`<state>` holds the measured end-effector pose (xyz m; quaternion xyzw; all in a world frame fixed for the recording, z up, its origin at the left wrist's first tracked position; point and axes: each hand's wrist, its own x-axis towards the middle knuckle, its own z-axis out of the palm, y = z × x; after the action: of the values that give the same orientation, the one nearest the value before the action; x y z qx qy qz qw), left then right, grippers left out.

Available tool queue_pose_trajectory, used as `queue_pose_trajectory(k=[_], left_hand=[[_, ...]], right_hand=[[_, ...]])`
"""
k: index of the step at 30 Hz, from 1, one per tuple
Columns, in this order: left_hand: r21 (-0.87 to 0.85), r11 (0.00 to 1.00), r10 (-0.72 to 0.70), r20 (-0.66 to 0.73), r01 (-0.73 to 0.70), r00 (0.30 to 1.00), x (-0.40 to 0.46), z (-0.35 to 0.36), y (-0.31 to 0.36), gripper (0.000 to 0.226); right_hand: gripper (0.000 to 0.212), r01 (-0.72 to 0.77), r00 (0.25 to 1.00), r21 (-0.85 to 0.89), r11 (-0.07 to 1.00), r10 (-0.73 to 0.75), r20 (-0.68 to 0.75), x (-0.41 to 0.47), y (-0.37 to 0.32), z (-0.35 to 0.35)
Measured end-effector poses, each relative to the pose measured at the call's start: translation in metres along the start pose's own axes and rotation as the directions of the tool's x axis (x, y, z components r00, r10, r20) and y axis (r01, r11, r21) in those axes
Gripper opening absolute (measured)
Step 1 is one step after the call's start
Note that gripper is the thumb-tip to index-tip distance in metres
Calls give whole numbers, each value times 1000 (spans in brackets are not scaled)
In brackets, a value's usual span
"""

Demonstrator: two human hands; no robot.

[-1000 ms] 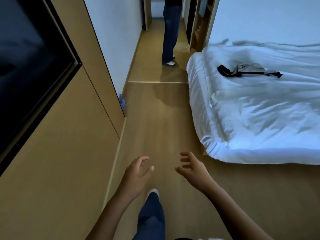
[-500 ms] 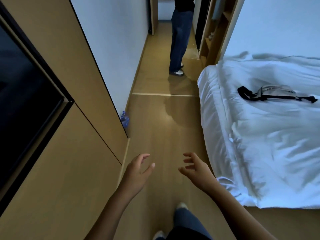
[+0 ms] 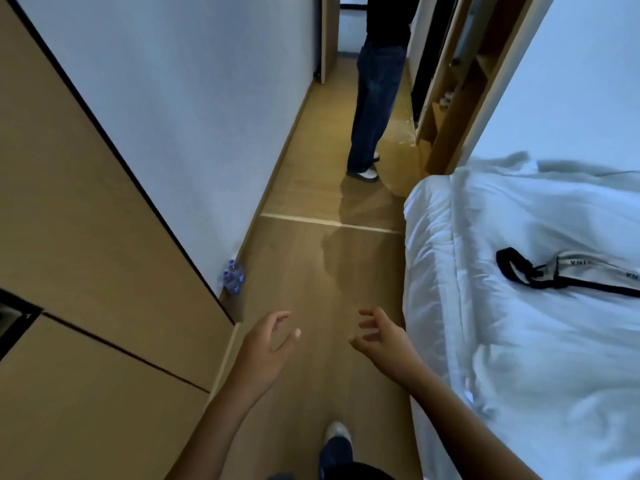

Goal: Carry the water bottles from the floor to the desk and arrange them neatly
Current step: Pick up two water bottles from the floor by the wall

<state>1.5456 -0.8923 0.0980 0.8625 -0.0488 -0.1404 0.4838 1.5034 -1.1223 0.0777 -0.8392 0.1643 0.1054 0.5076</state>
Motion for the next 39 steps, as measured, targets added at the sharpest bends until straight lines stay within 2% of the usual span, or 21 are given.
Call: queue_pose_trajectory(k=[6,15,22,27,31,39], left_hand=[[-25,999,-41,-38,40,998,73,14,23,38],[-73,994,-89,-43,86,995,204,11,28,30],[-57,994,-96,-47,94,994,334,-20,35,38],[-85,984,-166,-77,159,983,404,-50,29,36],[-171,947,-299,-164,272,940,440,-77,22,36],[-314,875,-462,-317,368,828,492,-100,6,34]], right_hand=[[55,-4,999,-11,1000,4,47,89,-14,-43],[56,56,995,-76,996,-49,92,218,-52,-58],[57,64,992,-105,992,-52,113,341,-108,-65],[56,78,985,-127,989,-57,161,423,-152,-50],[55,126,968,-133,983,-93,232,475,-185,-30],[55,175,875,-179,968,-69,480,577,-228,-4]])
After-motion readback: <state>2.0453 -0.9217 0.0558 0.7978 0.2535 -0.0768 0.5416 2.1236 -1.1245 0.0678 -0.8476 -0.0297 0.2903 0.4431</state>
